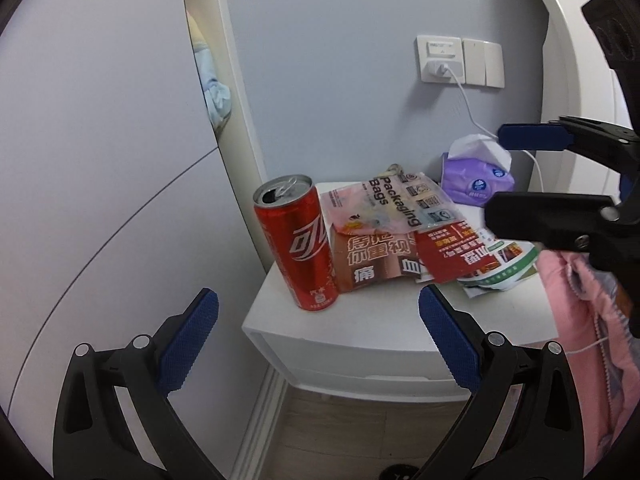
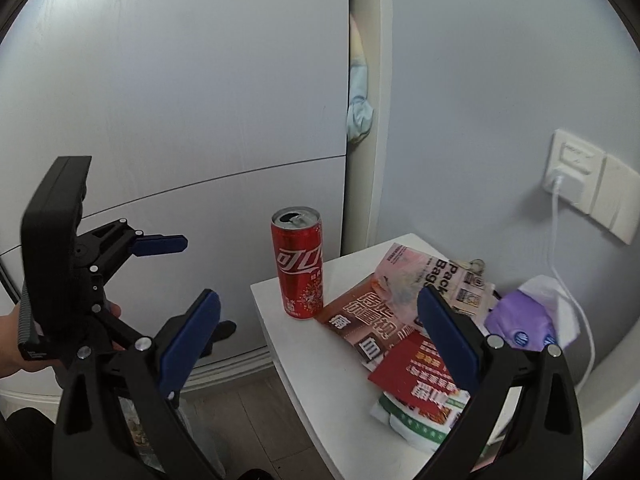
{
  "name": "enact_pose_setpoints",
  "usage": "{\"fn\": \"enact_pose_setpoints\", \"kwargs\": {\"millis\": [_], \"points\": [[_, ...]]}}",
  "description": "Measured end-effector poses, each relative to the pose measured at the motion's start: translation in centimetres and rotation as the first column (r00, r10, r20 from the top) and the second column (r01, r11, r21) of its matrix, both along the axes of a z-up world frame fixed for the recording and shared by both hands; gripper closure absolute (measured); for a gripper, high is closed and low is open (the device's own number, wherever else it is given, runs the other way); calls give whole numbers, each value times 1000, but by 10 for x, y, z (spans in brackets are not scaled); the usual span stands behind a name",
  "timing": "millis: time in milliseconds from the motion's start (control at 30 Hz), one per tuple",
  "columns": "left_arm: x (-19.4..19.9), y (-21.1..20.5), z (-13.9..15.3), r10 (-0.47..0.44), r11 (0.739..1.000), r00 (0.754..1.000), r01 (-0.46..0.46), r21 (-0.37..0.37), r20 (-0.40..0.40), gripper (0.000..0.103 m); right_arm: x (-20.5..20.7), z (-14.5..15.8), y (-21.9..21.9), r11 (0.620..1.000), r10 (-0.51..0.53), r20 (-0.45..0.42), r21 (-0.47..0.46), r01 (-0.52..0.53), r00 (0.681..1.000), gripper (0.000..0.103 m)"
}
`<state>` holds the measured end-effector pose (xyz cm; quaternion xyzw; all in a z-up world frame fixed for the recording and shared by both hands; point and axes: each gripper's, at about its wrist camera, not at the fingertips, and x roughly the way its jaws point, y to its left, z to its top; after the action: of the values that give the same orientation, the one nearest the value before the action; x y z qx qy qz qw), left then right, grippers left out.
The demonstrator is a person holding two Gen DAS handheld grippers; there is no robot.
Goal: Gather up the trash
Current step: 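Move the right gripper to the red cola can and close on it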
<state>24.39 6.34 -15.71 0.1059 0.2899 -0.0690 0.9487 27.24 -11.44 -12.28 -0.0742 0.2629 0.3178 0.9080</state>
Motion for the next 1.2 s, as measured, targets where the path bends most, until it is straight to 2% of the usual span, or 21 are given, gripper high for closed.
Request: {"fn": "enact_pose_setpoints", "kwargs": {"millis": [233,433,600,833,1033,1067,1133,1200], "points": [[27,6,-12,-13,1000,1000,13,-17,8,6,33,-22,25,1000,14,-46,15,-13,999,7],[52,14,-29,-32,999,999,32,-3,14,6,63,-36,40,998,54,-79,28,-52,995,7],[72,22,-36,-37,998,999,38,-52,22,6,85,-43,50,997,72,-106,46,-68,992,7],[89,20,-47,-70,996,997,72,-61,39,6,105,-59,66,994,99,-134,52,-93,986,7],[98,20,-51,-74,994,996,79,-80,55,13,113,-65,77,994,103,-140,50,-97,985,7],[99,20,-51,-74,994,996,78,-79,58,14,115,-67,78,994,100,-141,49,-94,985,8],[101,19,-52,-78,994,995,83,-74,63,17,118,-68,81,993,109,-148,55,-101,983,25],[102,18,-53,-88,993,994,93,-74,60,25,121,-70,84,993,115,-165,59,-107,980,28]]}}
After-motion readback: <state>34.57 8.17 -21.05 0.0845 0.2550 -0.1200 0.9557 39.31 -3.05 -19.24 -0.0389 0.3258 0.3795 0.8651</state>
